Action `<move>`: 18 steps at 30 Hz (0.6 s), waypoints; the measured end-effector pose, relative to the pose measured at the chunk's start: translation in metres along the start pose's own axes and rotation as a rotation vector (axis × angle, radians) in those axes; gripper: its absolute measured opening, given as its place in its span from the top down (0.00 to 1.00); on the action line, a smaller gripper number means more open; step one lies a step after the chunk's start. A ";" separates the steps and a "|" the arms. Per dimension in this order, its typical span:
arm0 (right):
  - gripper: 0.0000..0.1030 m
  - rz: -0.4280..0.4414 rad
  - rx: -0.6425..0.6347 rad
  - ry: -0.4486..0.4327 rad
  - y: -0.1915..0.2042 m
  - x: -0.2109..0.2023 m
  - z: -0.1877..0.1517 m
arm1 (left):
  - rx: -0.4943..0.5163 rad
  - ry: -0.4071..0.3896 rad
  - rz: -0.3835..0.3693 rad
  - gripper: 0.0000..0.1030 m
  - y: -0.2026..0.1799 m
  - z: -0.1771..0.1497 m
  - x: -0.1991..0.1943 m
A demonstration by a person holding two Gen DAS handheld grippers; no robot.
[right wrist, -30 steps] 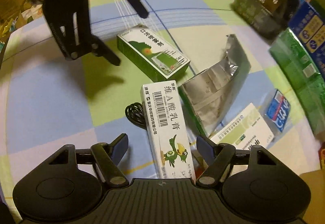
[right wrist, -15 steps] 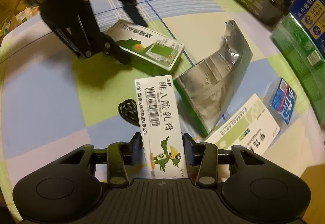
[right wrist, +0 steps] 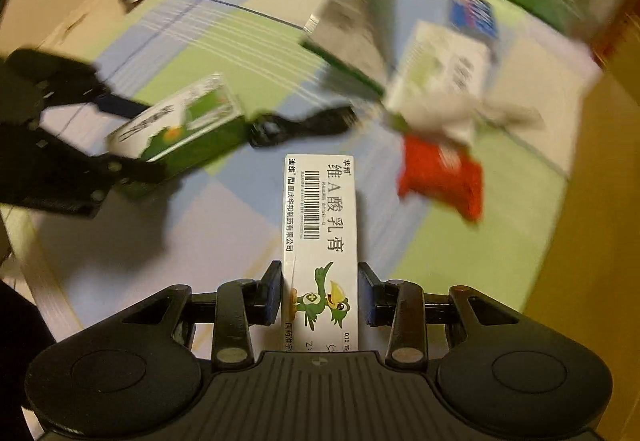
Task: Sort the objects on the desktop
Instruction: 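Grasp the green-and-white medicine box with the left gripper while the right grasps the white ointment box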
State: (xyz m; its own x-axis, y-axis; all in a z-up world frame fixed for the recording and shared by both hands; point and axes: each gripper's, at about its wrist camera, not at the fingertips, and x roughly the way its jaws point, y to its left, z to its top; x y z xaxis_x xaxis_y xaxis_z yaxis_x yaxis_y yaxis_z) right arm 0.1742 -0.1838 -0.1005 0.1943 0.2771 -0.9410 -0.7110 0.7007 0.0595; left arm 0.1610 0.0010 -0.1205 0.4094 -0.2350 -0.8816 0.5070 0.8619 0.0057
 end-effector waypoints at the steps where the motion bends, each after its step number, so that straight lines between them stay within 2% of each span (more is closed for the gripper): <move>1: 0.66 -0.004 0.024 -0.007 0.000 -0.001 -0.008 | -0.014 -0.004 0.001 0.51 -0.005 -0.003 -0.002; 8: 0.65 -0.025 0.103 -0.084 0.001 -0.005 -0.044 | -0.117 -0.055 0.044 0.48 -0.022 -0.027 0.000; 12: 0.64 -0.019 0.129 -0.141 -0.002 -0.005 -0.055 | -0.102 -0.104 0.080 0.48 -0.024 -0.025 -0.005; 18: 0.64 -0.021 0.139 -0.172 -0.002 -0.003 -0.056 | -0.118 -0.155 0.071 0.48 -0.023 -0.019 -0.005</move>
State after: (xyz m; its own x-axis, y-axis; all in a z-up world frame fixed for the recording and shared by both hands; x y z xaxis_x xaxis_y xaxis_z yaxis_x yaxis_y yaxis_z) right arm 0.1374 -0.2227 -0.1163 0.3288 0.3608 -0.8728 -0.6075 0.7884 0.0971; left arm 0.1329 -0.0093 -0.1250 0.5572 -0.2300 -0.7979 0.3842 0.9232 0.0022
